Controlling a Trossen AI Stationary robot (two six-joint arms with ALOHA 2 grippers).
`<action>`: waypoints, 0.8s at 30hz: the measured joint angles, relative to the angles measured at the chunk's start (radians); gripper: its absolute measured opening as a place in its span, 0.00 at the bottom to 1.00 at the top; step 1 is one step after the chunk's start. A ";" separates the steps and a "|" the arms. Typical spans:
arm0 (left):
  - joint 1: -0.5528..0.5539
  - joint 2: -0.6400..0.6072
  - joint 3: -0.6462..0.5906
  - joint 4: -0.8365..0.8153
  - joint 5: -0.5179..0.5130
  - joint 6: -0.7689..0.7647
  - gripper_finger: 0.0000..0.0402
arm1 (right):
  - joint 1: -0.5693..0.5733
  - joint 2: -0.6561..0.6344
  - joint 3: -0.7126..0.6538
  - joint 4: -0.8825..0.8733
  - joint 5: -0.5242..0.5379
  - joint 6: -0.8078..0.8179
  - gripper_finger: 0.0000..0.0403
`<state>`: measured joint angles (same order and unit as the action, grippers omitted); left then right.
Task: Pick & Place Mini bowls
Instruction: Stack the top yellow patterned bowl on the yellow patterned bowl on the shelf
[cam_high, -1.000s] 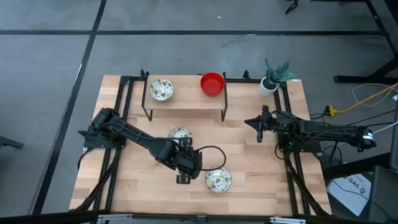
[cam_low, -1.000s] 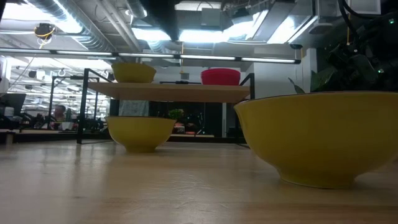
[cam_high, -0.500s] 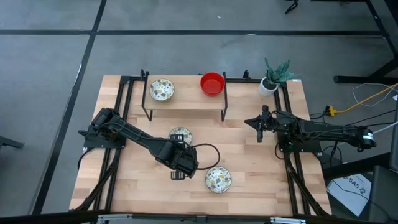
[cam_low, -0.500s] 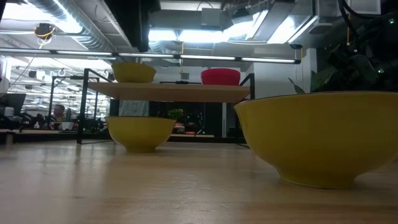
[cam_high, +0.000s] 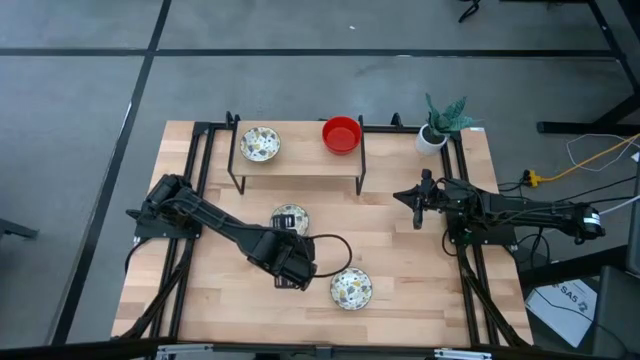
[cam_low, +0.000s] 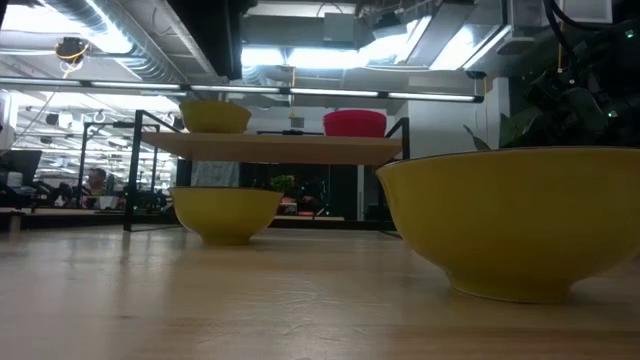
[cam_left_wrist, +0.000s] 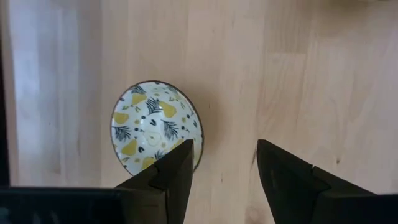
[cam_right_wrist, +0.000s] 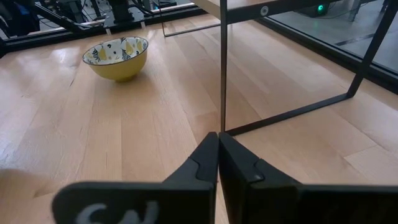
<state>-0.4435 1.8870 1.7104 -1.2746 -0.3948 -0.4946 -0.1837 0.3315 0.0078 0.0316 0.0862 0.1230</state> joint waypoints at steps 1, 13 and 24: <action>0.001 0.000 0.000 0.000 -0.005 0.000 0.42 | 0.000 0.000 0.000 0.000 0.000 0.000 0.04; 0.050 0.052 0.000 -0.002 0.002 0.012 0.42 | 0.000 0.000 0.000 0.000 0.000 0.000 0.04; 0.090 0.110 -0.021 -0.017 -0.007 0.060 0.42 | 0.000 0.000 0.000 0.000 0.000 0.000 0.04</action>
<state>-0.3531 1.9970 1.6895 -1.2914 -0.4014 -0.4342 -0.1840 0.3314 0.0078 0.0318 0.0862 0.1230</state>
